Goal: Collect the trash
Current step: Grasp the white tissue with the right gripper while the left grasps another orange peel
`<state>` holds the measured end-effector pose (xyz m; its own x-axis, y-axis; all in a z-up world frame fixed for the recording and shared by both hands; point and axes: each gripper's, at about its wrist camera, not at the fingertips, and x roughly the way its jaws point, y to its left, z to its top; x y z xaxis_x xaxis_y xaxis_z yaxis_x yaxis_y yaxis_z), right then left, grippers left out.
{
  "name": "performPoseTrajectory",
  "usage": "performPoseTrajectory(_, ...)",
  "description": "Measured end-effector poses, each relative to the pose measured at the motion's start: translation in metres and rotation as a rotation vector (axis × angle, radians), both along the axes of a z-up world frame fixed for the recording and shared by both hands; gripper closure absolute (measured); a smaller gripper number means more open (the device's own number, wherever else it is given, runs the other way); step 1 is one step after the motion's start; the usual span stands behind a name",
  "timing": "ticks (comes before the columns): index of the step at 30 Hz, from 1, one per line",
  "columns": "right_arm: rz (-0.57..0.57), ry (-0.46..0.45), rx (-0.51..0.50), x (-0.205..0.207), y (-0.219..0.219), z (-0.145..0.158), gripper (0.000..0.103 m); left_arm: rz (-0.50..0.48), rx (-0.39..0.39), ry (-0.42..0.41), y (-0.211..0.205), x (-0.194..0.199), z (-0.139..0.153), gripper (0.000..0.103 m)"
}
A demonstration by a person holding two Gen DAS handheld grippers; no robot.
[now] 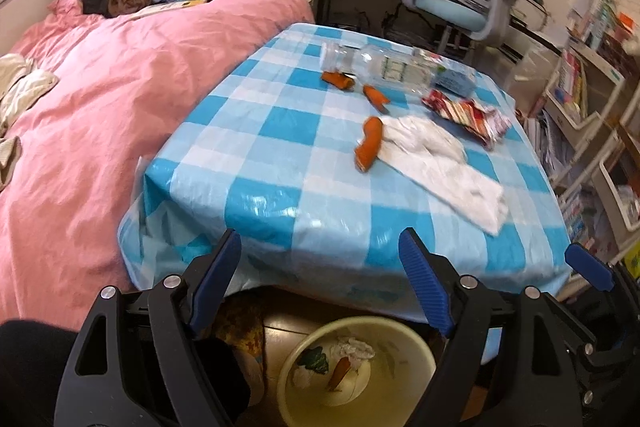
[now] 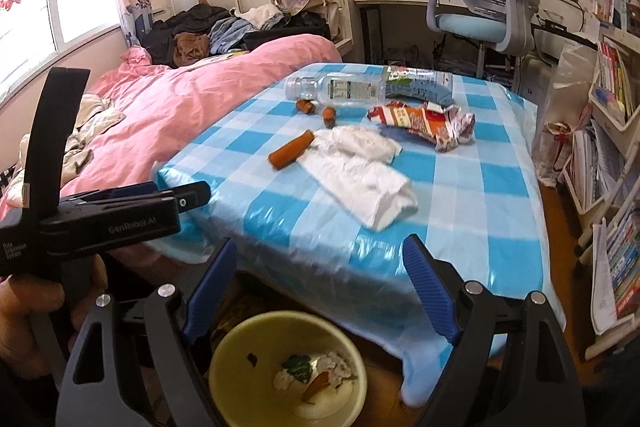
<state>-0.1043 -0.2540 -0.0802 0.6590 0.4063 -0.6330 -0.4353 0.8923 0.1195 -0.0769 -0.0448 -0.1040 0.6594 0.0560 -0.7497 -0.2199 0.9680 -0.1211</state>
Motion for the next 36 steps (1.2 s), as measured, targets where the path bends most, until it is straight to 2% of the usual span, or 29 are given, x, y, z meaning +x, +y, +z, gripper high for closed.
performPoseTrajectory(8, -0.008, 0.059, -0.044, 0.057, 0.005, -0.011, 0.022, 0.007, -0.019, 0.047, 0.004, 0.061, -0.006, 0.025)
performPoseTrajectory(18, 0.000, 0.111, -0.112, 0.096, 0.023, -0.035, 0.025, -0.049, 0.028, 0.117, -0.013, 0.136, -0.032, 0.028)
performPoseTrajectory(20, 0.005, 0.133, -0.119, 0.100, 0.025, -0.040, 0.033, -0.061, 0.019, 0.136, -0.013, 0.144, -0.039, 0.041)
performPoseTrajectory(21, 0.009, 0.146, -0.127, 0.102, 0.025, -0.043, 0.036, -0.065, 0.030, 0.137, -0.015, 0.149, -0.042, 0.041)
performPoseTrajectory(24, 0.013, 0.128, -0.169, 0.101, 0.029, -0.044, 0.044, -0.091, 0.050, 0.130, -0.021, 0.153, -0.042, 0.064)
performPoseTrajectory(25, 0.011, 0.125, -0.176, 0.102, 0.030, -0.044, 0.054, -0.099, 0.038, 0.129, -0.021, 0.154, -0.042, 0.084)
performPoseTrajectory(26, 0.009, 0.120, -0.177, 0.103, 0.029, -0.044, 0.066, -0.103, 0.016, 0.132, -0.019, 0.154, -0.041, 0.087)
performPoseTrajectory(27, 0.008, 0.123, -0.168, 0.103, 0.027, -0.043, 0.072, -0.093, -0.014, 0.126, -0.015, 0.152, -0.039, 0.087)
performPoseTrajectory(28, 0.007, 0.125, -0.162, 0.105, 0.026, -0.043, 0.089, -0.085, -0.025, 0.118, -0.012, 0.149, -0.037, 0.088)
performPoseTrajectory(29, 0.005, 0.124, -0.156, 0.106, 0.025, -0.042, 0.096, -0.079, -0.034, 0.111, -0.009, 0.147, -0.034, 0.088)
performPoseTrajectory(33, 0.012, 0.106, -0.112, 0.103, 0.023, -0.034, 0.098, -0.057, -0.073, 0.067, 0.001, 0.132, -0.019, 0.088)
performPoseTrajectory(36, 0.023, 0.077, -0.029, 0.097, 0.017, -0.021, 0.098, -0.053, -0.071, 0.059, 0.004, 0.122, -0.014, 0.088)
